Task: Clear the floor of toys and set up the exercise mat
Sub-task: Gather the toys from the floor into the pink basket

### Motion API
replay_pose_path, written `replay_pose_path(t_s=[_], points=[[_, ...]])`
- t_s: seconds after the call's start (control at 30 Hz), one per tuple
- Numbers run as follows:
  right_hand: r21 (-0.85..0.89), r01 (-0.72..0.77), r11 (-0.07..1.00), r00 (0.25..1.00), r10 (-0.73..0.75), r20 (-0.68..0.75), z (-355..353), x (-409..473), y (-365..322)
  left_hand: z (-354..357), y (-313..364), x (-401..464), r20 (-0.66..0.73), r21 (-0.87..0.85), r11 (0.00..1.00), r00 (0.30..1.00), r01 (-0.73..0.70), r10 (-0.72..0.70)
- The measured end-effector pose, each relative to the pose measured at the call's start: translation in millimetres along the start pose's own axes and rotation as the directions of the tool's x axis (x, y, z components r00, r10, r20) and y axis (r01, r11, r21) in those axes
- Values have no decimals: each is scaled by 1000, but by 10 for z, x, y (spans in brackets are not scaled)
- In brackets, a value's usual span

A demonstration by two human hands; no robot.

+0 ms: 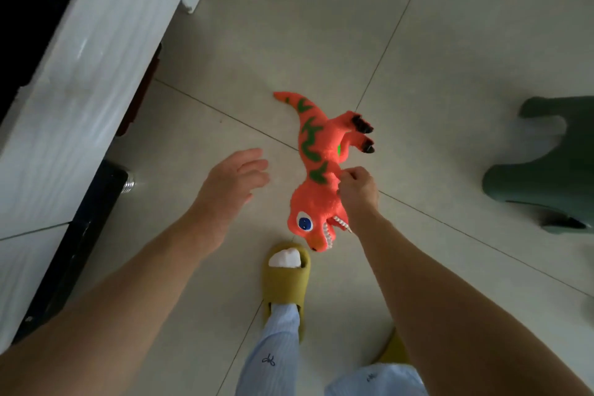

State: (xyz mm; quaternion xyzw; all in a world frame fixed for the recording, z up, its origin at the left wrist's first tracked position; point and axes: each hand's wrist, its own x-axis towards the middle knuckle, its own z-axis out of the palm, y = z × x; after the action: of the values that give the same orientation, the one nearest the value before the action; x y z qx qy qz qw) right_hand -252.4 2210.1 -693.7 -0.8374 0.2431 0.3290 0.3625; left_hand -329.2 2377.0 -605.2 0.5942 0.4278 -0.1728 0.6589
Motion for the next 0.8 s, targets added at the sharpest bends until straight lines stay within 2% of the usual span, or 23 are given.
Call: replay_pose_path(t_s=[0.17,0.37,0.6,0.8], points=[[51,62,997,998,-62,-4,-998,-343,-85,382,501,-347,88,19,999,995,-48,46],[122,165,979,986,-163,-26,-2207,-923,-286,855,1195,-884,181,135,980,976,-148,123],[242,321,916,944,-288,-164,-3522,-1830,-671,1429,2173,-1805,279,186,936,929,-299,242],[297,479,826,858,-369,-356,-4482,-2672,-858,1790,2893,-2600,430,200,854,826,-480,364]])
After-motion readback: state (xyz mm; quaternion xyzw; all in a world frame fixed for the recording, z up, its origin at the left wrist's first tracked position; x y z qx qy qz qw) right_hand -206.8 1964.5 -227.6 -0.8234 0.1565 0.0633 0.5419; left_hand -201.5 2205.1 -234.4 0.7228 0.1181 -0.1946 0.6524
